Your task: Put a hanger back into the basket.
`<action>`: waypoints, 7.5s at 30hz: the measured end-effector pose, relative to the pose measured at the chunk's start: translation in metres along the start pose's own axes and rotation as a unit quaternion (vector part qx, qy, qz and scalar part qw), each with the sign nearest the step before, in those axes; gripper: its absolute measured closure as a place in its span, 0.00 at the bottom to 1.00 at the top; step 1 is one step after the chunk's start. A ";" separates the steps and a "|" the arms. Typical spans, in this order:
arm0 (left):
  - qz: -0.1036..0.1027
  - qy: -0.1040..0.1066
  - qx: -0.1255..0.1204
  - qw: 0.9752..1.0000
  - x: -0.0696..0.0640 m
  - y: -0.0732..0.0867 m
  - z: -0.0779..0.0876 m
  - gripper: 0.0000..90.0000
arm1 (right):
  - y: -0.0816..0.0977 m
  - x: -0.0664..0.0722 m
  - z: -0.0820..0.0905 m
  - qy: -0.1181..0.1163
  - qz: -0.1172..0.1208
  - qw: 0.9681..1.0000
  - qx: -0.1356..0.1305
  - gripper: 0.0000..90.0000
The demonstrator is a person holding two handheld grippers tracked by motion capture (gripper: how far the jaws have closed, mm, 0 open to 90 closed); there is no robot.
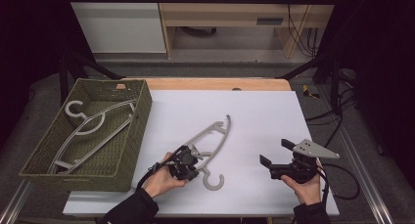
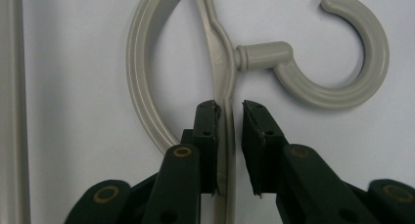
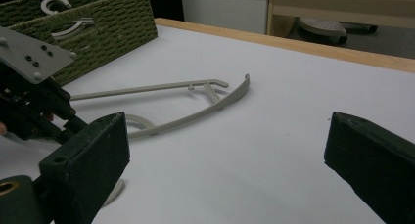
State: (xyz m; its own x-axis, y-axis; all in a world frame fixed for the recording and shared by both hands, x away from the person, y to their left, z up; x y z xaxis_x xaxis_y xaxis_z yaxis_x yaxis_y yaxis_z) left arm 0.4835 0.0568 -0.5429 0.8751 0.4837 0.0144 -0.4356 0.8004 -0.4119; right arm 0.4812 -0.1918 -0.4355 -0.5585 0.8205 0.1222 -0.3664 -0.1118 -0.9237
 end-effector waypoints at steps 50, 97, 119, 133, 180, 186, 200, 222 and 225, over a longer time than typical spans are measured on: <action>-0.025 -0.010 -0.143 0.989 -0.010 -0.020 0.088 0.92 | 0.000 -0.003 0.004 -0.003 -0.010 1.000 -0.004 0.04; 0.016 -0.096 -0.287 0.953 0.075 0.010 0.280 0.92 | -0.001 -0.003 0.003 -0.004 -0.009 1.000 -0.002 0.04; 0.078 -0.123 -0.265 0.953 0.145 0.091 0.279 0.92 | -0.001 -0.005 0.003 0.001 -0.012 1.000 -0.004 0.04; 0.108 -0.130 -0.262 0.950 0.167 0.126 0.266 0.92 | 0.001 -0.005 0.002 0.002 -0.010 1.000 0.001 0.04; 0.174 -0.082 -0.237 0.952 0.188 0.151 0.193 0.92 | 0.003 -0.004 -0.001 -0.001 -0.006 1.000 0.005 0.04; 0.181 -0.103 -0.225 0.952 0.194 0.157 0.193 0.91 | 0.003 -0.004 -0.001 -0.002 -0.004 1.000 0.006 0.04; 0.221 -0.153 -0.219 0.938 0.216 0.168 0.201 0.86 | 0.003 -0.004 -0.001 -0.001 -0.006 1.000 0.004 0.04; 0.267 -0.240 -0.229 0.905 0.238 0.186 0.229 0.70 | 0.003 -0.004 -0.002 -0.001 -0.007 1.000 0.005 0.04; 0.261 -0.230 -0.242 0.906 0.230 0.184 0.231 0.67 | 0.003 -0.004 -0.001 -0.001 -0.008 1.000 0.004 0.04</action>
State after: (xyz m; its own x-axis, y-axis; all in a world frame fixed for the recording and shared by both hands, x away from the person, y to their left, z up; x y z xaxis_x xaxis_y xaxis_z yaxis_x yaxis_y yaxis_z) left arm 0.5566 0.3969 -0.4050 0.3476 0.9370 0.0356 -0.5236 0.2254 -0.8216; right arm 0.4835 -0.1949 -0.4394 -0.5540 0.8210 0.1380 -0.3813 -0.1029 -0.9187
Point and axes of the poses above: each handheld gripper's, and its own axes: z roughly backward along the jaws, y roughly out of its underside, x roughly to its left, the point moved 10 cm from there along -z, roughly forward along the jaws, and after that the axes turned 2 degrees about -z, right-handed, at the moved point
